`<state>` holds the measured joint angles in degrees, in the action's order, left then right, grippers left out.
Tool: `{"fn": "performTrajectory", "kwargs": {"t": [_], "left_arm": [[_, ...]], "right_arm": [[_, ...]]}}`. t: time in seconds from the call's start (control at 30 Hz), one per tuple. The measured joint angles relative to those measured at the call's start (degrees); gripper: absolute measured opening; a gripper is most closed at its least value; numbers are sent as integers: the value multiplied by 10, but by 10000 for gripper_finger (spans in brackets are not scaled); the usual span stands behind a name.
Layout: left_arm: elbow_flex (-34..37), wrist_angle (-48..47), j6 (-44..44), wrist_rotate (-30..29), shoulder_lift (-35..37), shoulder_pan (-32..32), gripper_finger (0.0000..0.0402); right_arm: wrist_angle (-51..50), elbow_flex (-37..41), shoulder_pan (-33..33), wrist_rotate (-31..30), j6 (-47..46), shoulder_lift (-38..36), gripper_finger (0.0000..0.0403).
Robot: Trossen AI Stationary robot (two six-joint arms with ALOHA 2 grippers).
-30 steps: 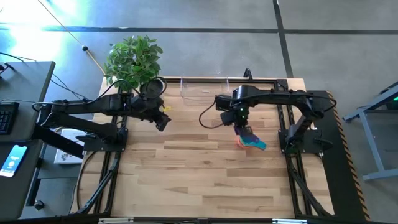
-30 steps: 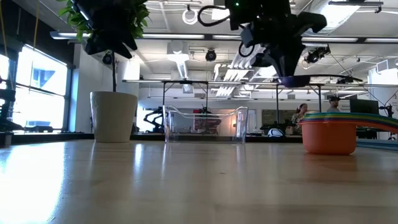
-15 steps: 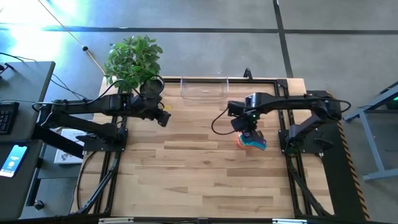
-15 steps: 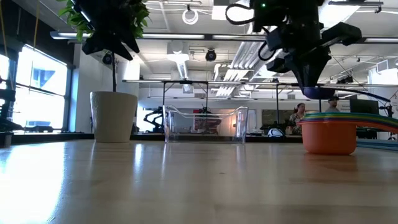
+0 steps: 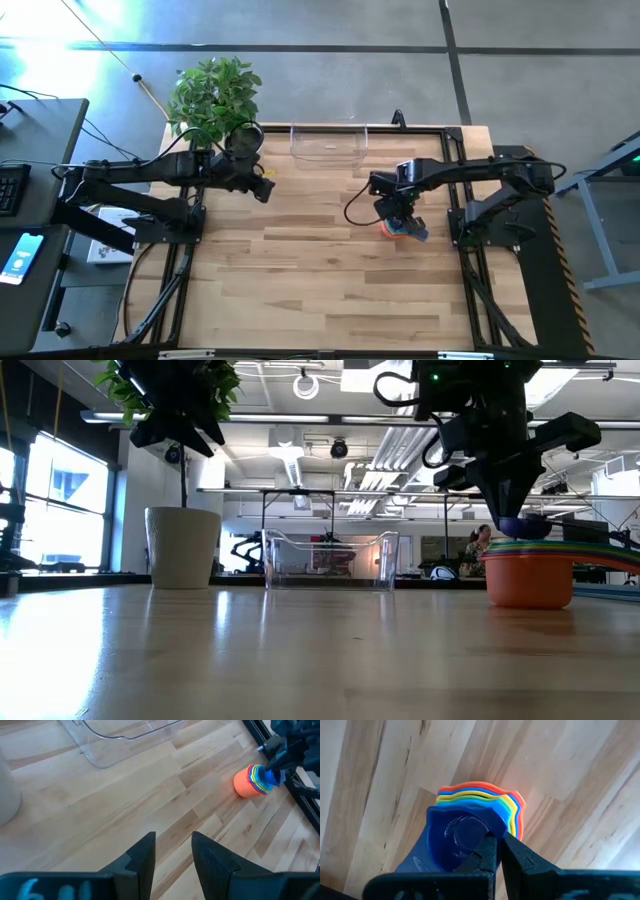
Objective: Nest measuring cups in basket
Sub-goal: Stack the violet measuring cup on top of the light blue measuring cup, then put the stacked measuring cups into the transparent bin
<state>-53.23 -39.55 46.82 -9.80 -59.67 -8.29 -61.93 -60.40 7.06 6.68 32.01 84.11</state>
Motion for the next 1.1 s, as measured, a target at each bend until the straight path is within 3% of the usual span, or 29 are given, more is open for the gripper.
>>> {"fn": "performTrajectory", "kwargs": {"t": [0.23, 0.7, 0.93, 1.1], "left_arm": [[0, 0, 11, 0, 0, 0, 117], [0, 0, 11, 0, 0, 0, 117], [0, 0, 11, 0, 0, 0, 117], [0, 0, -1, 0, 0, 0, 117]], "right_arm": [[2, 6, -9, -7, 5, 0, 4], [4, 6, -9, -20, 19, 0, 56], [-10, 6, 12, -95, -49, 0, 57], [-37, 6, 40, -99, -127, 0, 57]]}}
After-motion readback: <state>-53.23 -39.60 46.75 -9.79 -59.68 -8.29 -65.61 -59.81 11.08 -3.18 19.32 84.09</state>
